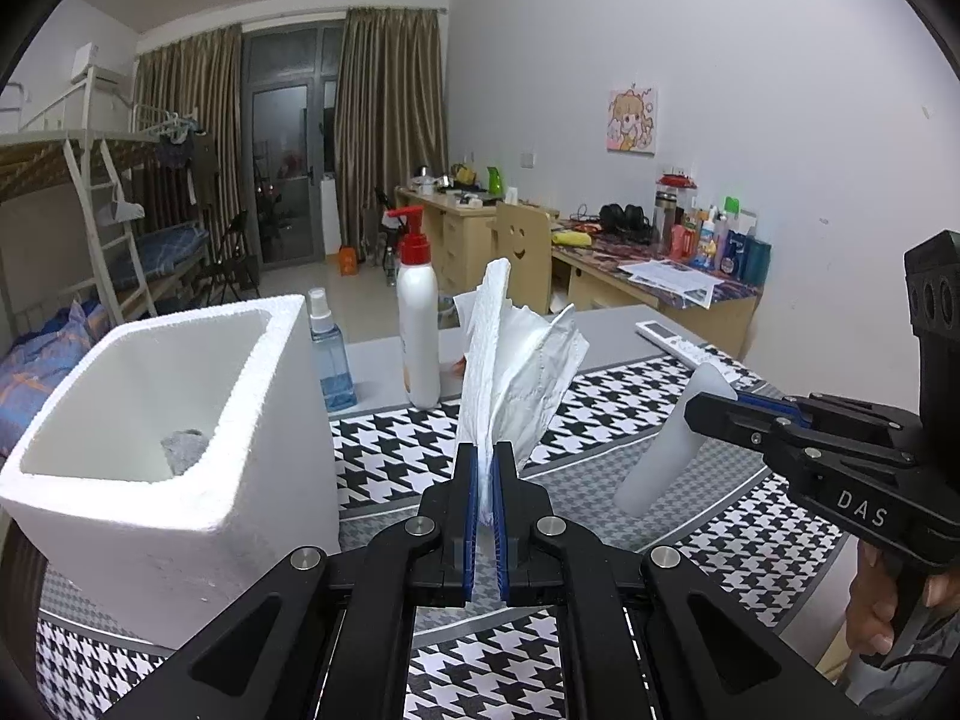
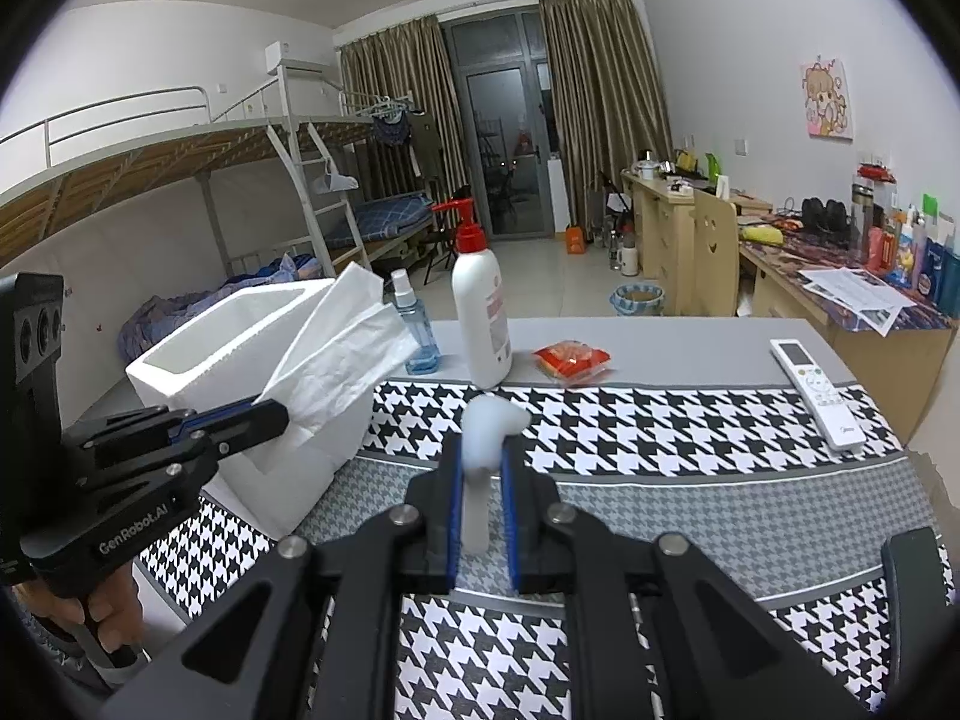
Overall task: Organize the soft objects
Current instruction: 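Carry the tissues and foam strip over the white foam box with both tools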
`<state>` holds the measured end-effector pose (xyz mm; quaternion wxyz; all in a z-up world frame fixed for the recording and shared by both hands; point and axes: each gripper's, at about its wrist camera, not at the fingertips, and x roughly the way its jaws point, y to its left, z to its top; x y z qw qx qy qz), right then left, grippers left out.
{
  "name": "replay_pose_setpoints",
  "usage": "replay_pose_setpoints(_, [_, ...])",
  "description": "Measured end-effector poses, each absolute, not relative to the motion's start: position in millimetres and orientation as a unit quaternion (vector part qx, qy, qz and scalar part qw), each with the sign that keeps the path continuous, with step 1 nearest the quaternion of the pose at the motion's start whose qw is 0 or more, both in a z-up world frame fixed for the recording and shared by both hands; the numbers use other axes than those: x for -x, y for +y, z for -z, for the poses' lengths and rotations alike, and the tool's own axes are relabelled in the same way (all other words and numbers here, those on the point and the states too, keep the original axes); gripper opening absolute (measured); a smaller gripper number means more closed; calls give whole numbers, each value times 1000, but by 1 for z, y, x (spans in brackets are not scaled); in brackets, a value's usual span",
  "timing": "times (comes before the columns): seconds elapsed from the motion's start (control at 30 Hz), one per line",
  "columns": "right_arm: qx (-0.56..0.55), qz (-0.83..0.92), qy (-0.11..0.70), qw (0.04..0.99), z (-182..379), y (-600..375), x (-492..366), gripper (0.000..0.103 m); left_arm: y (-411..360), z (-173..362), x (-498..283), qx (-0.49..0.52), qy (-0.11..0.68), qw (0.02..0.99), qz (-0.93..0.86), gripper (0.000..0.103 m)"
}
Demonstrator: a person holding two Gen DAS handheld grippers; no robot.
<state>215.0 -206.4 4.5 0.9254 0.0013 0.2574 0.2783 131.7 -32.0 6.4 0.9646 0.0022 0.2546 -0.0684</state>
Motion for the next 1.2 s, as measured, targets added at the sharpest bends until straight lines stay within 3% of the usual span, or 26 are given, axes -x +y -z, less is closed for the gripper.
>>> replay_pose_setpoints(1.2, [3,-274,214,937,-40,-204,-212,15,-22,-46,-136,-22,206,976,70,5])
